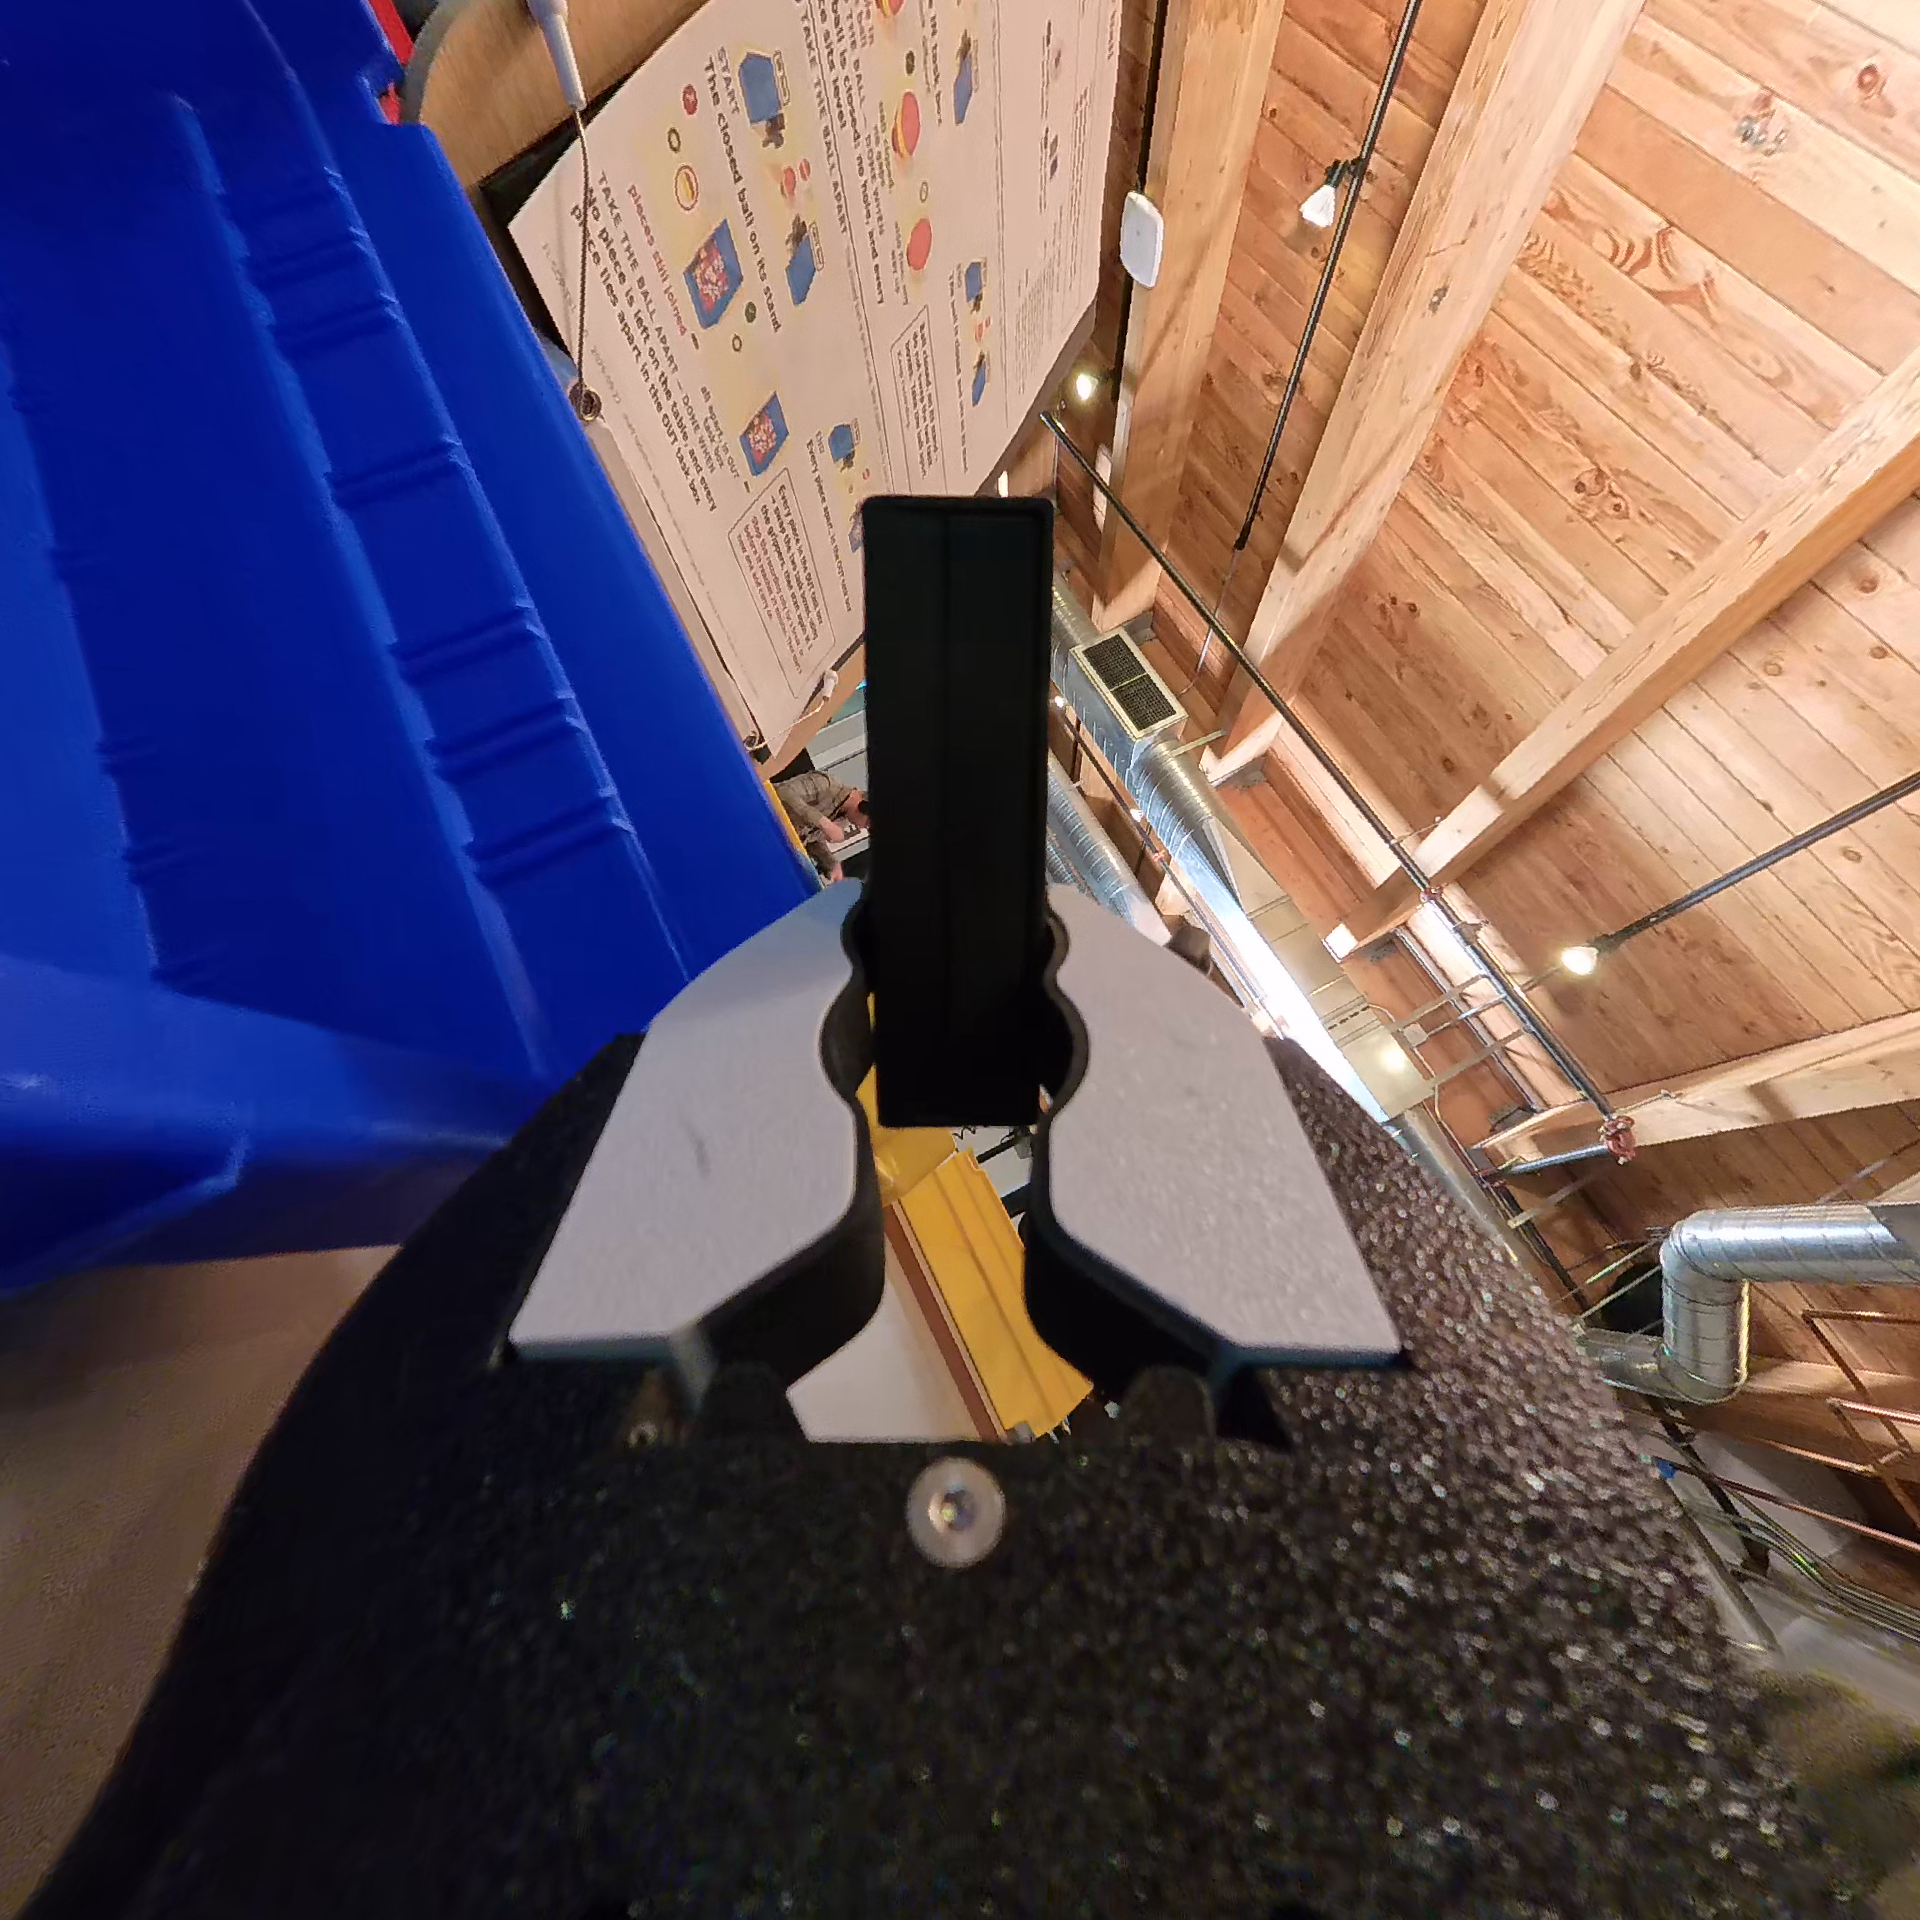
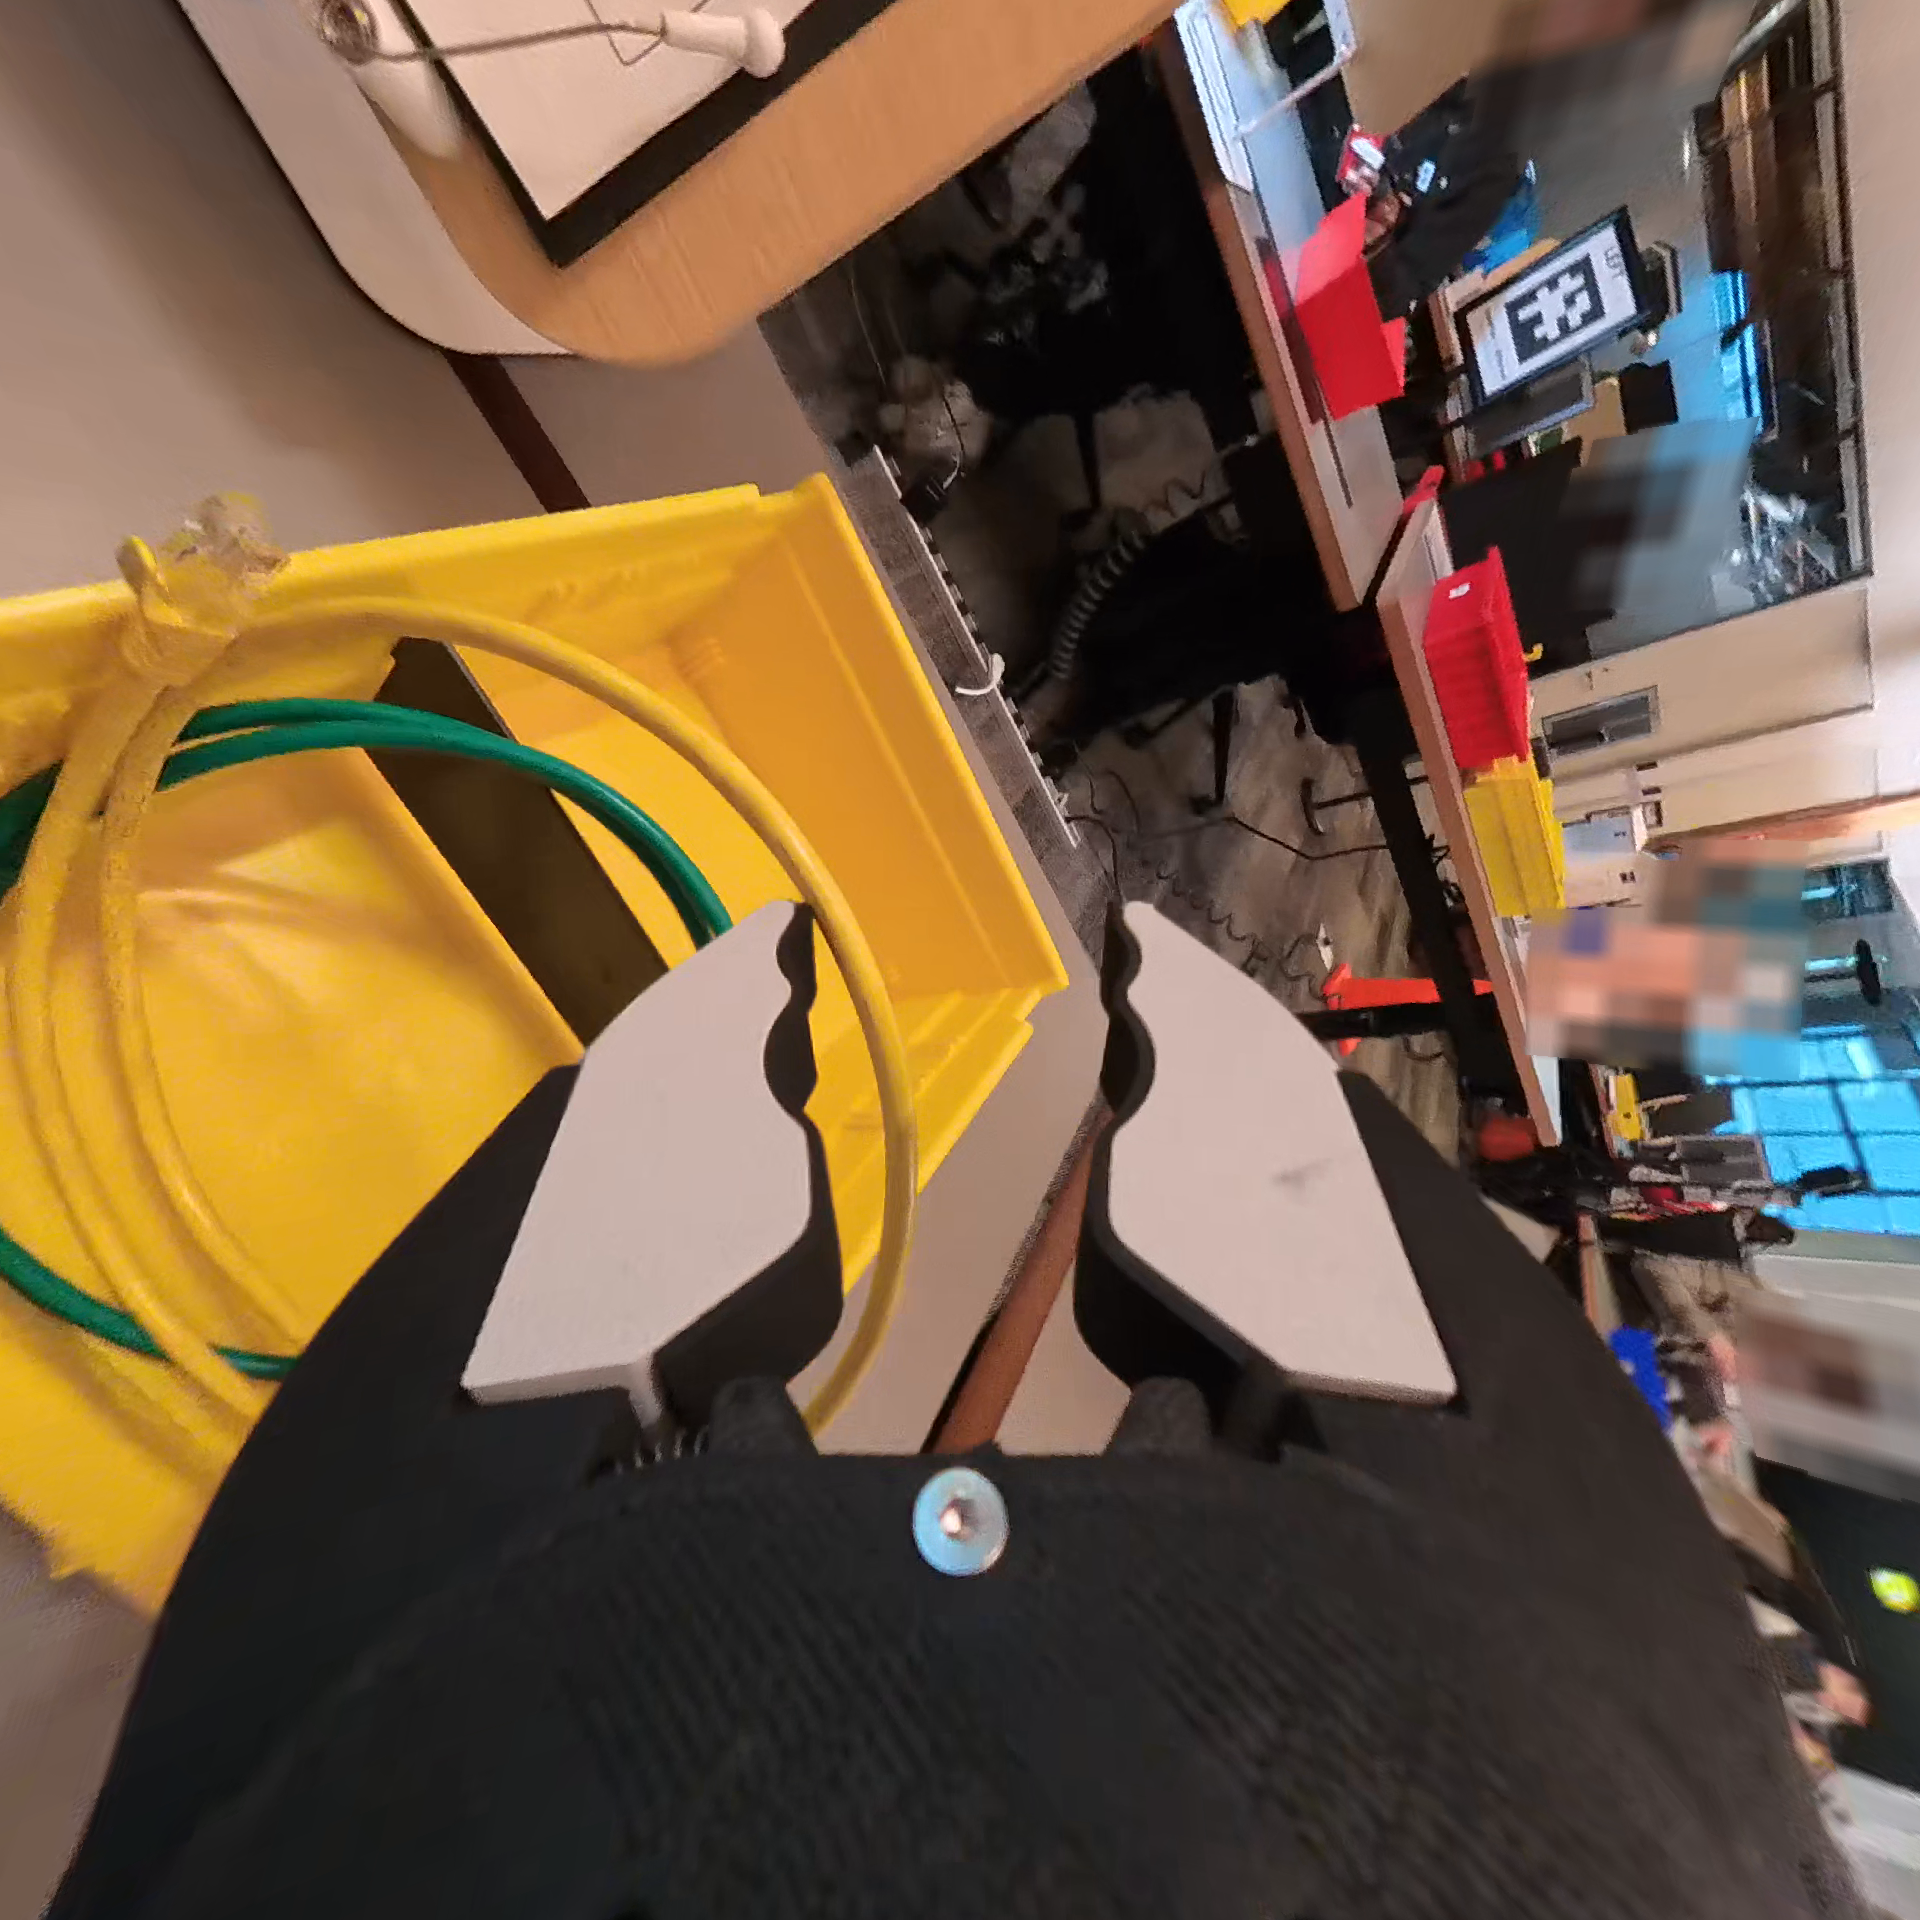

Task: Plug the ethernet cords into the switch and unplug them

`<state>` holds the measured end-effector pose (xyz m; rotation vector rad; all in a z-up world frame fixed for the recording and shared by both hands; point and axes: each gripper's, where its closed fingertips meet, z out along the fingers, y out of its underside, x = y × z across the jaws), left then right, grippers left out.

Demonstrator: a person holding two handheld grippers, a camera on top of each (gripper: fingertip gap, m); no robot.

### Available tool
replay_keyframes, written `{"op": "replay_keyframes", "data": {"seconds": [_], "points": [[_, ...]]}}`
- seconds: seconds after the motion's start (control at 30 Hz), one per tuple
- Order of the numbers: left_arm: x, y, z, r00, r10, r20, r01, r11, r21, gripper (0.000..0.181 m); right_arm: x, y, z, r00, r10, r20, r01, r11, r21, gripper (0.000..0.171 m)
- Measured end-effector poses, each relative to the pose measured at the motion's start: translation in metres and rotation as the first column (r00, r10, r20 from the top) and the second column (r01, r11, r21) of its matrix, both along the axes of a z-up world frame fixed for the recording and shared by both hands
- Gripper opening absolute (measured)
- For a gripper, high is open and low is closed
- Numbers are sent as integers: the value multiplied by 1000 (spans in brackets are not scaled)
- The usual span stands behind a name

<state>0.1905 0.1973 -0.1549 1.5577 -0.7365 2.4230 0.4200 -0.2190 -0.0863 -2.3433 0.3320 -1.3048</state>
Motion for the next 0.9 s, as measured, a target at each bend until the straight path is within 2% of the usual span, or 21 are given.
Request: {"op": "replay_keyframes", "data": {"seconds": [0.1,0.27,0.37,0.47,0.57,0.63,0.7,0.83,0.9], "points": [[0,0,0,1000,-1,2,1,1000,1,27,-19,4,5,999,-29,-38,34,991,131,47],[0,0,-1,1000,2,-2,-2,1000,1,27,-35,-17,-18,992,-120,-35,123,989,78,39],[0,0,-1,1000,5,-4,-5,1000,6,27,-67,6,-36,994,-87,-61,91,993,79,40],[-1,-1,0,1000,4,-3,-4,1000,5,27,-114,60,-49,992,-22,-127,54,965,258,40],[-3,-6,3,1000,-11,-1,11,1000,2,27,-189,155,-47,952,254,-170,-129,839,529,40],[-4,-13,4,1000,-19,-7,19,1000,8,27,-235,212,-46,903,380,-201,-150,717,681,37],[-7,-22,7,999,-42,-13,42,999,-13,27,-261,255,-53,877,425,-223,-102,620,778,35],[-14,-39,13,994,-111,-22,109,992,-66,27,-265,307,-80,865,406,-295,65,492,868,39],[-18,-48,16,989,-145,-26,143,986,-82,27,-260,321,-79,832,442,-335,181,354,918,41]]}}
